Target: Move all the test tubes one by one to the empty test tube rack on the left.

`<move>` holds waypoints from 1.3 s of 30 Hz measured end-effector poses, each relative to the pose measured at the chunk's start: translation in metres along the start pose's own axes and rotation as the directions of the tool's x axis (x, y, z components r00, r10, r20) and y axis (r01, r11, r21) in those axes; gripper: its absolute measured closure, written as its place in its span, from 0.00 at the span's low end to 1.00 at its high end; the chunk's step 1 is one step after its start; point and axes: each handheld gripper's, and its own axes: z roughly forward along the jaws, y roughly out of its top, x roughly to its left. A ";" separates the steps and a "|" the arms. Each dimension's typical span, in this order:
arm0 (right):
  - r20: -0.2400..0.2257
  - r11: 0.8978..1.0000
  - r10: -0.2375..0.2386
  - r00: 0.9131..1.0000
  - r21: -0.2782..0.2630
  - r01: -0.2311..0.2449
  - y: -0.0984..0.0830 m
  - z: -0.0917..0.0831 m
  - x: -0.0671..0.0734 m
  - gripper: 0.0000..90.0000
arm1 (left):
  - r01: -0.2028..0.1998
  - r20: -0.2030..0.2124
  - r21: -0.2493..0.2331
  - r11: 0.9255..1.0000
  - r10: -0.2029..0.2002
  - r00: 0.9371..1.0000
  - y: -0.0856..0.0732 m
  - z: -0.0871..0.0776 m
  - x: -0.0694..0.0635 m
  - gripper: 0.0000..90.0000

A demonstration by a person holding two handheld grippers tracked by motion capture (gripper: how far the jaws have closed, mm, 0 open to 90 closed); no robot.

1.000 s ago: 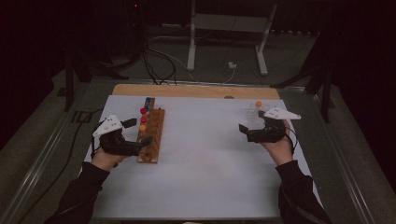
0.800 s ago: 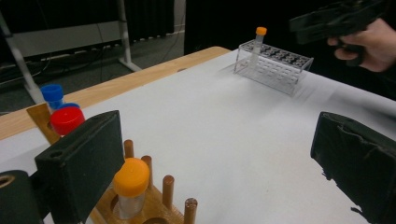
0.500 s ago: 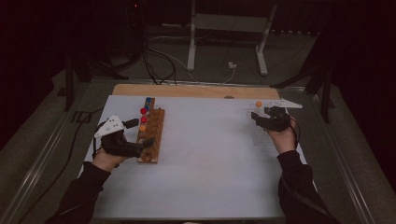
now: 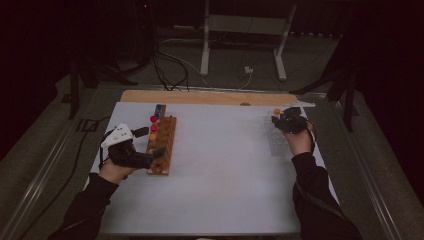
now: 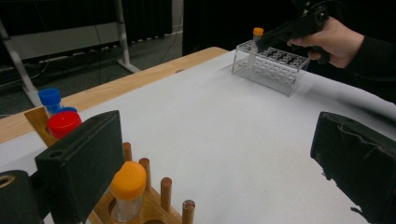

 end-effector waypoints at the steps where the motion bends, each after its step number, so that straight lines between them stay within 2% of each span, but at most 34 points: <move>1: -0.004 1.000 0.006 1.000 0.006 -0.006 0.000 0.002 0.000 0.69 | 0.000 0.000 0.001 1.000 0.000 1.000 0.000 0.000 0.000 0.04; 7: -0.002 0.999 0.014 1.000 0.029 -0.014 0.002 0.010 -0.001 0.78 | 0.001 0.001 0.002 1.000 -0.001 1.000 -0.001 0.000 0.000 0.04; 15: -0.005 1.000 0.016 1.000 0.002 -0.016 0.004 0.008 0.000 0.83 | 0.012 0.000 -0.002 1.000 -0.012 1.000 -0.001 0.000 0.002 0.04; 21: -0.016 0.998 0.019 1.000 -0.057 -0.020 0.012 -0.010 -0.003 0.84 | 0.005 0.004 0.003 1.000 -0.005 1.000 0.000 0.000 0.002 0.04; 27: -0.008 0.994 -0.023 1.000 -0.111 0.022 0.021 -0.034 0.001 0.84 | 0.002 0.012 0.009 1.000 -0.003 1.000 0.001 0.001 0.000 0.04; 31: -0.039 0.988 -0.050 0.998 -0.151 0.044 0.024 -0.050 0.006 0.84 | -0.003 0.024 0.009 1.000 0.003 1.000 0.003 0.002 -0.002 0.04; 33: -0.075 0.984 -0.070 0.995 -0.168 0.056 0.024 -0.057 0.012 0.84 | -0.003 0.030 0.013 1.000 0.003 1.000 0.004 0.004 -0.004 0.04; 39: -0.162 0.975 -0.149 0.976 -0.191 0.117 0.013 -0.070 0.035 0.83 | -0.024 0.061 0.031 0.999 0.022 0.998 0.008 0.009 -0.010 0.04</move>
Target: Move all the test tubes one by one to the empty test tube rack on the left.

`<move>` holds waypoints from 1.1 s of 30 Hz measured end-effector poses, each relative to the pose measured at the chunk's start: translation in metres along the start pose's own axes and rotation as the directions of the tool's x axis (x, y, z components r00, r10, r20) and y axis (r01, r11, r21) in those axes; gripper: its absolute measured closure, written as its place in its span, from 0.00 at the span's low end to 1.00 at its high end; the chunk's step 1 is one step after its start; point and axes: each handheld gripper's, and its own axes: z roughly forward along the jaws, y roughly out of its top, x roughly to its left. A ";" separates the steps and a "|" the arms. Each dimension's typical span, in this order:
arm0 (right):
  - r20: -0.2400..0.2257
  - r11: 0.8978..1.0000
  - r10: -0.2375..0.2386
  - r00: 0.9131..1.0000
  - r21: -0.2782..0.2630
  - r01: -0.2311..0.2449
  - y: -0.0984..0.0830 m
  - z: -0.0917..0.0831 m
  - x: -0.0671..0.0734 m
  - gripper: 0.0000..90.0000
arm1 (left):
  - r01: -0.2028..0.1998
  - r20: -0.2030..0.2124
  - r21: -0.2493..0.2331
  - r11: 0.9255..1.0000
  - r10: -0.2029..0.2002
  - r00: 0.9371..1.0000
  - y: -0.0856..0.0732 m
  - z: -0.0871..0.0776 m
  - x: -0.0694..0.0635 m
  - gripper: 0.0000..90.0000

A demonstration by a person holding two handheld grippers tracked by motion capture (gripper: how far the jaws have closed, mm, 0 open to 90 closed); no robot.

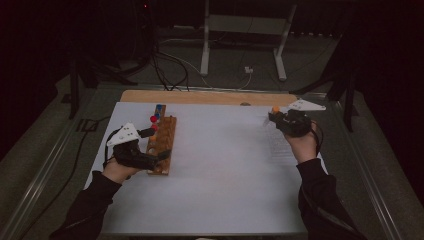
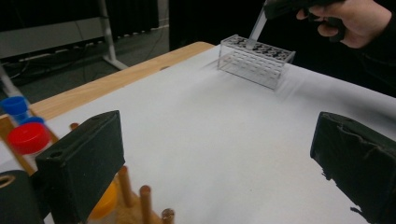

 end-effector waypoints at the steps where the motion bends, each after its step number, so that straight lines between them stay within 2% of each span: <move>1: -0.011 1.000 -0.008 1.000 0.003 0.008 -0.002 -0.001 0.005 0.83 | 0.001 0.007 0.002 1.000 -0.001 1.000 0.001 0.001 -0.001 0.04; 7: -0.090 0.997 -0.071 0.993 0.021 0.073 -0.011 -0.004 0.033 0.83 | 0.004 0.042 0.006 1.000 -0.004 0.999 0.005 0.007 -0.005 0.04; 15: -0.194 0.992 -0.122 0.973 0.018 0.128 -0.021 -0.010 0.067 0.83 | -0.009 0.089 0.021 1.000 0.007 0.996 0.011 0.021 -0.014 0.04; 18: -0.225 0.989 -0.136 0.965 0.023 0.145 -0.026 -0.010 0.078 0.83 | -0.004 0.119 0.018 1.000 0.002 0.993 0.014 0.028 -0.018 0.05; 23: -0.260 0.983 -0.168 0.951 0.028 0.181 -0.031 -0.011 0.094 0.83 | -0.025 0.157 0.028 0.999 0.020 0.987 0.019 0.043 -0.028 0.05; 27: -0.287 0.981 -0.177 0.941 0.027 0.193 -0.032 -0.010 0.102 0.83 | -0.035 0.190 0.028 0.999 0.030 0.981 0.024 0.055 -0.035 0.07; 31: -0.312 0.979 -0.183 0.932 0.023 0.200 -0.032 -0.010 0.109 0.83 | -0.050 0.217 0.026 0.998 0.043 0.975 0.030 0.067 -0.042 0.10; 33: -0.325 0.978 -0.190 0.926 0.019 0.208 -0.032 -0.011 0.113 0.83 | -0.052 0.233 0.020 0.998 0.046 0.971 0.033 0.073 -0.045 0.16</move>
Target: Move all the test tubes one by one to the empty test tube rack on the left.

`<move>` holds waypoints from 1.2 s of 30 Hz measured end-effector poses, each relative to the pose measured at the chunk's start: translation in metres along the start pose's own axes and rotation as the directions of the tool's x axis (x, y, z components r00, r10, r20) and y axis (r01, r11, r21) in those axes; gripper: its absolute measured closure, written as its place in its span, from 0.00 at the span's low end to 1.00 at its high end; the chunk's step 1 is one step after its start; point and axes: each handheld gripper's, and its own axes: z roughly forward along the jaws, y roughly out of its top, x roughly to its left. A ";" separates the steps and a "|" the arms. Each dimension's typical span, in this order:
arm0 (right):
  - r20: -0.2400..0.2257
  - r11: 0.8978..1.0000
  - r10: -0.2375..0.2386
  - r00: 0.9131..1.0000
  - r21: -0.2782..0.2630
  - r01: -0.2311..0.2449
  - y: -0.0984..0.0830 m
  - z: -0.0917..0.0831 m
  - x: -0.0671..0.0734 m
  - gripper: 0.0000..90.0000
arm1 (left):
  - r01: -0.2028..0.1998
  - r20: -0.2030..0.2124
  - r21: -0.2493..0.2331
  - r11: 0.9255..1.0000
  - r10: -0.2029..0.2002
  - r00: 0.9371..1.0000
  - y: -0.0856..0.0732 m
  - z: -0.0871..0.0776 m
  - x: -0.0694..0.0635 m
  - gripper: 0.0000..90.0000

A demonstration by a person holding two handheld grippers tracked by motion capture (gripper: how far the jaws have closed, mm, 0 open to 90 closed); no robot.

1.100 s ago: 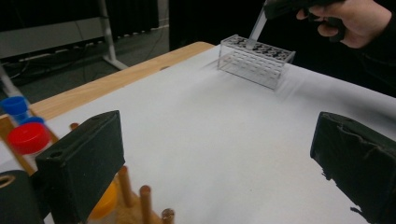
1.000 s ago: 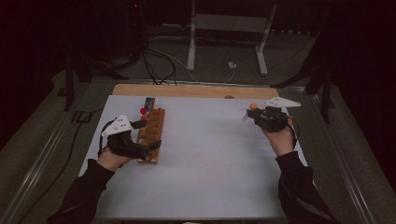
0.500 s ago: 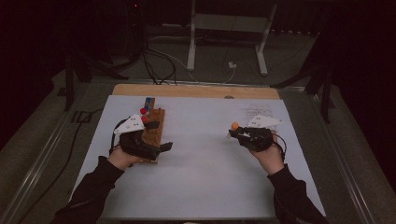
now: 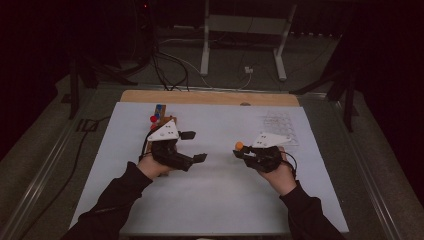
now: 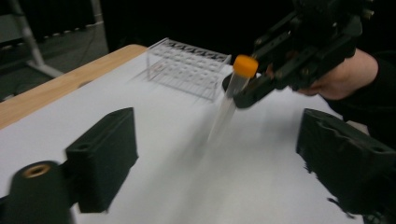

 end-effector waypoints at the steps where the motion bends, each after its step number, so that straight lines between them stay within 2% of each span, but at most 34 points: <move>1: -0.007 1.000 -0.001 1.000 -0.003 0.001 0.000 0.000 0.002 0.83 | -0.002 0.003 -0.001 1.000 0.002 1.000 0.002 0.003 -0.001 0.18; 3: -0.020 1.000 -0.007 1.000 -0.003 0.007 0.001 0.001 0.006 0.83 | -0.011 0.014 0.000 1.000 0.011 1.000 0.004 0.009 -0.003 0.20; 8: -0.051 1.000 -0.017 0.999 -0.006 0.017 0.003 0.003 0.014 0.83 | -0.029 0.038 0.004 1.000 0.029 0.999 0.008 0.026 -0.008 0.36; 12: -0.067 1.000 -0.024 0.997 -0.006 0.024 0.005 0.005 0.018 0.83 | -0.037 0.045 0.013 0.999 0.036 0.998 0.010 0.039 -0.012 0.44; 16: -0.075 1.000 -0.030 0.997 -0.002 0.030 0.005 0.006 0.020 0.83 | -0.057 0.073 0.023 0.998 0.055 0.996 0.011 0.050 -0.015 0.52; 23: -0.084 0.999 -0.032 0.996 0.000 0.032 0.006 0.008 0.022 0.83 | -0.093 0.094 0.041 0.995 0.089 0.992 0.013 0.062 -0.022 0.68; 26: -0.081 0.999 -0.034 0.996 -0.001 0.034 0.006 0.009 0.023 0.83 | -0.104 0.103 0.038 0.994 0.100 0.990 0.014 0.063 -0.023 0.77; 27: -0.080 1.000 -0.030 0.996 -0.002 0.030 0.006 0.009 0.023 0.83 | -0.114 0.097 0.036 0.993 0.110 0.989 0.015 0.063 -0.023 0.78; 30: -0.073 1.000 -0.028 0.997 -0.010 0.027 0.006 0.008 0.023 0.82 | -0.107 0.088 0.030 0.994 0.104 0.991 0.016 0.061 -0.022 0.79; 32: -0.079 0.999 -0.024 0.997 -0.028 0.021 0.006 0.007 0.022 0.69 | -0.106 0.071 0.021 0.994 0.104 0.992 0.018 0.056 -0.020 0.79; 34: -0.068 0.999 -0.020 0.997 -0.041 0.017 0.006 0.004 0.021 0.65 | -0.101 0.065 0.013 0.995 0.100 0.993 0.021 0.049 -0.017 0.79; 36: -0.064 0.998 -0.002 0.998 -0.061 -0.002 0.005 0.000 0.017 0.57 | -0.103 0.042 0.013 0.995 0.102 0.994 0.024 0.040 -0.014 0.79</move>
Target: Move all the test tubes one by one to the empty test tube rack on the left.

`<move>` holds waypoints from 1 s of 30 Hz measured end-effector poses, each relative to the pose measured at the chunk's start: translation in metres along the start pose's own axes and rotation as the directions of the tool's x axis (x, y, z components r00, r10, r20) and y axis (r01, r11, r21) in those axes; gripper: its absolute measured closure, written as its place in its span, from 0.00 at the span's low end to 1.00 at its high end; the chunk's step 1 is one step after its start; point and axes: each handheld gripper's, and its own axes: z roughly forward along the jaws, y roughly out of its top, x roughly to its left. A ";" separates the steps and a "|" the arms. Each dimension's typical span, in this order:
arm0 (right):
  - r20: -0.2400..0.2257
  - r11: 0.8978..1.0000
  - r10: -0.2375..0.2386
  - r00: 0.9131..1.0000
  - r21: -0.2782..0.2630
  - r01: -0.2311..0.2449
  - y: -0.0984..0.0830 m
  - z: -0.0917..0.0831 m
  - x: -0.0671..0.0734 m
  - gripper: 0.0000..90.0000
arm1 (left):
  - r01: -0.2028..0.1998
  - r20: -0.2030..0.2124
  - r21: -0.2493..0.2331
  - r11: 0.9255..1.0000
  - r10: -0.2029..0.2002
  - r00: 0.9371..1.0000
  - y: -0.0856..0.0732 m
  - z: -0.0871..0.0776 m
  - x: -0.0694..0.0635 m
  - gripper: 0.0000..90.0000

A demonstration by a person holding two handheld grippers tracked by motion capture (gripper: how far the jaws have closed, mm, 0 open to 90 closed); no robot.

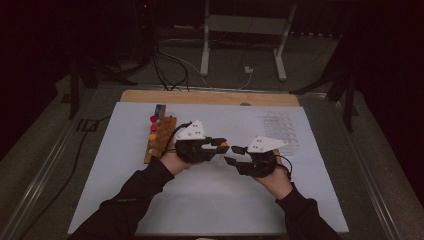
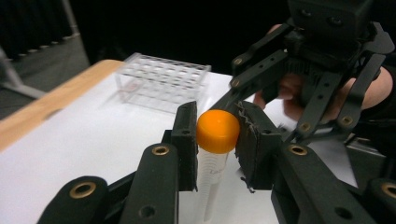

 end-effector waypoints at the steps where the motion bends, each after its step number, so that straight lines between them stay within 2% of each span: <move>1: 0.002 1.000 0.005 1.000 -0.004 -0.005 0.000 -0.002 -0.002 0.55 | -0.003 -0.009 -0.004 1.000 0.003 1.000 0.001 -0.005 0.001 0.79; 6: 0.033 0.999 0.037 0.999 -0.026 -0.036 -0.001 -0.007 -0.008 0.29 | -0.012 -0.076 -0.022 1.000 0.010 0.997 0.006 -0.040 0.006 0.79; 9: 0.044 0.998 0.060 0.997 -0.039 -0.059 -0.001 -0.007 -0.010 0.15 | -0.011 -0.129 -0.026 1.000 0.008 0.992 0.006 -0.064 0.010 0.79; 12: 0.019 0.997 0.068 0.997 -0.044 -0.067 -0.002 -0.007 -0.011 0.03 | -0.002 -0.183 -0.027 1.000 -0.003 0.983 0.003 -0.088 0.015 0.79; 18: 0.012 0.994 0.090 0.996 -0.058 -0.090 -0.002 -0.007 -0.012 0.00 | 0.023 -0.272 -0.037 0.999 -0.032 0.962 -0.007 -0.129 0.023 0.79; 22: 0.015 0.995 0.079 0.997 -0.054 -0.078 -0.002 -0.006 -0.011 0.00 | 0.041 -0.318 -0.046 0.998 -0.053 0.947 -0.018 -0.150 0.027 0.79; 27: 0.021 0.996 0.074 0.997 -0.049 -0.073 -0.001 -0.006 -0.011 0.00 | 0.076 -0.366 -0.047 0.996 -0.088 0.927 -0.037 -0.164 0.033 0.79; 29: 0.023 0.996 0.073 0.997 -0.051 -0.072 -0.001 -0.006 -0.011 0.00 | 0.092 -0.377 -0.050 0.994 -0.104 0.920 -0.045 -0.166 0.036 0.79; 30: 0.022 0.996 0.073 0.997 -0.051 -0.072 -0.001 -0.006 -0.011 0.00 | 0.103 -0.375 -0.052 0.993 -0.115 0.920 -0.050 -0.166 0.037 0.79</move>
